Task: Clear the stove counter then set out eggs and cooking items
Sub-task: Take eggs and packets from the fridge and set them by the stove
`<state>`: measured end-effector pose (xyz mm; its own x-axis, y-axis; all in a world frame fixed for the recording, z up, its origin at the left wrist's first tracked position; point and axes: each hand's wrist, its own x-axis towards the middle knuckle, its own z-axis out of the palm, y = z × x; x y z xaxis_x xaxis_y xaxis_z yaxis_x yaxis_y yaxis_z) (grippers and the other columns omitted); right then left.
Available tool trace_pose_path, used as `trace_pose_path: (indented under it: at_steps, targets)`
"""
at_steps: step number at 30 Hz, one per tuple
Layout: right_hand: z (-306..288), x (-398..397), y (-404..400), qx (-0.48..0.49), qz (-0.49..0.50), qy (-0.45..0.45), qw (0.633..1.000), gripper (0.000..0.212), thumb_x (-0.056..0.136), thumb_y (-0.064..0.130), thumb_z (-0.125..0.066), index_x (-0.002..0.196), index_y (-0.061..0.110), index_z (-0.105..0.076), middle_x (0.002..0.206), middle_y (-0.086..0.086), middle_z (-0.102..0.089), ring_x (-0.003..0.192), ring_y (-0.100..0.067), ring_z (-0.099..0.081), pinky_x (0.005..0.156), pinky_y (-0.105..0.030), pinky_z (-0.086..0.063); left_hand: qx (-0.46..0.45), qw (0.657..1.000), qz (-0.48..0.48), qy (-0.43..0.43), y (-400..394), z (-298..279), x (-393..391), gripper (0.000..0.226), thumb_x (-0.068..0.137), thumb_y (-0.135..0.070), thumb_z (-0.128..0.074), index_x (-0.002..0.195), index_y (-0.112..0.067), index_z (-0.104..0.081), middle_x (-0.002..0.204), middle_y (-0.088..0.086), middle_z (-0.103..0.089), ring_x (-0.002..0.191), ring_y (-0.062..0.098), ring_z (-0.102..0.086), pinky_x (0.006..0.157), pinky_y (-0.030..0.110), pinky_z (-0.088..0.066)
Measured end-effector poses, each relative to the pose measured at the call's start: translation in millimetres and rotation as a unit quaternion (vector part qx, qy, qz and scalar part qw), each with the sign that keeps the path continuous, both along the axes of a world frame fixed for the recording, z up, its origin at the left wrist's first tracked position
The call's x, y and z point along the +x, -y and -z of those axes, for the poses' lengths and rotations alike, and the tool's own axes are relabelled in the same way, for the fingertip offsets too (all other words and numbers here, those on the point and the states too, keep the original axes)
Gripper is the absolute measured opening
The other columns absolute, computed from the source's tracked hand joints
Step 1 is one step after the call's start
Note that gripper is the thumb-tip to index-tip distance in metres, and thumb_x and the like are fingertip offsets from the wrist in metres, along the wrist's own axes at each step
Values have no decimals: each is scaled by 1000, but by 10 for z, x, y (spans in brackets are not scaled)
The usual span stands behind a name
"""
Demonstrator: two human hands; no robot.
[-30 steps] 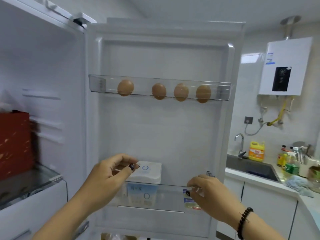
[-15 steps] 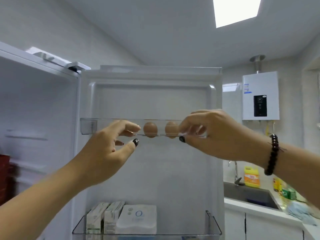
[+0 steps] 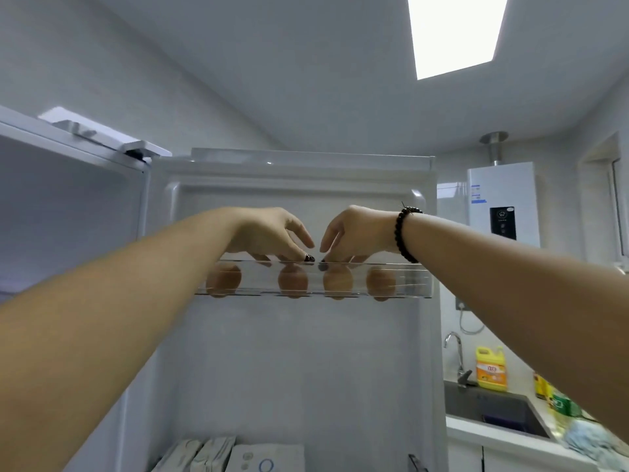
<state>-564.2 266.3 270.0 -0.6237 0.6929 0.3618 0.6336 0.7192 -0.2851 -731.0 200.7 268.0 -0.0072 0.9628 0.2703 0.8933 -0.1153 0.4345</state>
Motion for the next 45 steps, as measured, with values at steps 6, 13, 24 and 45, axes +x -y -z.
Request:
trace_pose_path:
  at_steps: [6,13,24,45]
  targets:
    - [-68,-54,-99,-139,22,74,987,40,69,15,-87,104,2,-72,92,-11,-75,84,-25,-71,85,-37,-58,-118,992,-23,-32,-130,-57,-142,39,82,-19,-77,118,-24,-66,115,3,-71,106,19,-68,84,34,-54]
    - [-39,-67,-118,-194,34,92,976,37,74,8,-81,108,-1,-71,98,-14,-75,84,-25,-70,77,-35,-60,-133,991,10,14,-177,-17,-195,45,76,-17,-81,117,-23,-65,112,2,-73,104,19,-70,87,36,-53]
    - [58,-17,-25,-119,66,20,990,31,67,15,-85,97,7,-77,89,-10,-76,76,-27,-71,73,-38,-61,-132,990,35,38,-208,84,-268,28,84,-14,-73,111,-21,-71,106,0,-75,102,13,-70,89,31,-52]
    - [511,900,550,140,12,-467,873,39,64,24,-85,100,22,-71,93,4,-70,88,-12,-69,82,-36,-59,446,863,202,128,317,700,596,41,84,-20,-74,122,-29,-60,121,-6,-62,105,5,-62,81,22,-56]
